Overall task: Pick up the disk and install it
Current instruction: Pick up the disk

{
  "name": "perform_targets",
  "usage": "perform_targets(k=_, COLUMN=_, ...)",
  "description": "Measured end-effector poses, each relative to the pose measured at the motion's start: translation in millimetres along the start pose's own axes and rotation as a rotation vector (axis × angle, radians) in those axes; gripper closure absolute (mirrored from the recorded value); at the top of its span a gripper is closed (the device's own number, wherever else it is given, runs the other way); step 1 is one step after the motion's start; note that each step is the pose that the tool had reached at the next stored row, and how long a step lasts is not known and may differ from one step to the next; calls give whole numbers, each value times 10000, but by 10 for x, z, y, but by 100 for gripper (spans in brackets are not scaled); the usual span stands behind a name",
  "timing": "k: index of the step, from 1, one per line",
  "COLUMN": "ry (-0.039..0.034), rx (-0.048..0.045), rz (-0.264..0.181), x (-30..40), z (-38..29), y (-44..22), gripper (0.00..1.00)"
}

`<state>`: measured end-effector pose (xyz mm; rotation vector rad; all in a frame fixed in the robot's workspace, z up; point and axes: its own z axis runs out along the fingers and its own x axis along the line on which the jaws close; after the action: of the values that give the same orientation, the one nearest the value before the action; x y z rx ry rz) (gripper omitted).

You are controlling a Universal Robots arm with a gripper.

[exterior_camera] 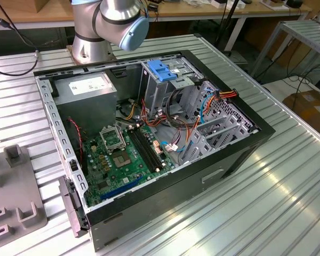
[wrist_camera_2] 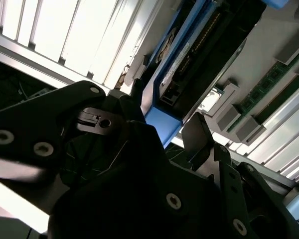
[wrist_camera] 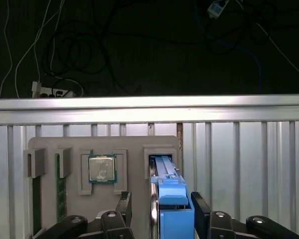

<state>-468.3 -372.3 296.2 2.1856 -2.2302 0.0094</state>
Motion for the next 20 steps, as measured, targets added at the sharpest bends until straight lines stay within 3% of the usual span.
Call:
perform_targets(k=11, ry=-34, rx=1, rz=0, x=-36, z=14, y=2, gripper=41)
perform_targets(k=15, ry=-37, rx=2, rz=0, x=-36, z=15, y=1, gripper=56)
perform_targets(k=20, ry=-38, rx=2, rz=-1, x=-36, z=15, y=2, gripper=56)
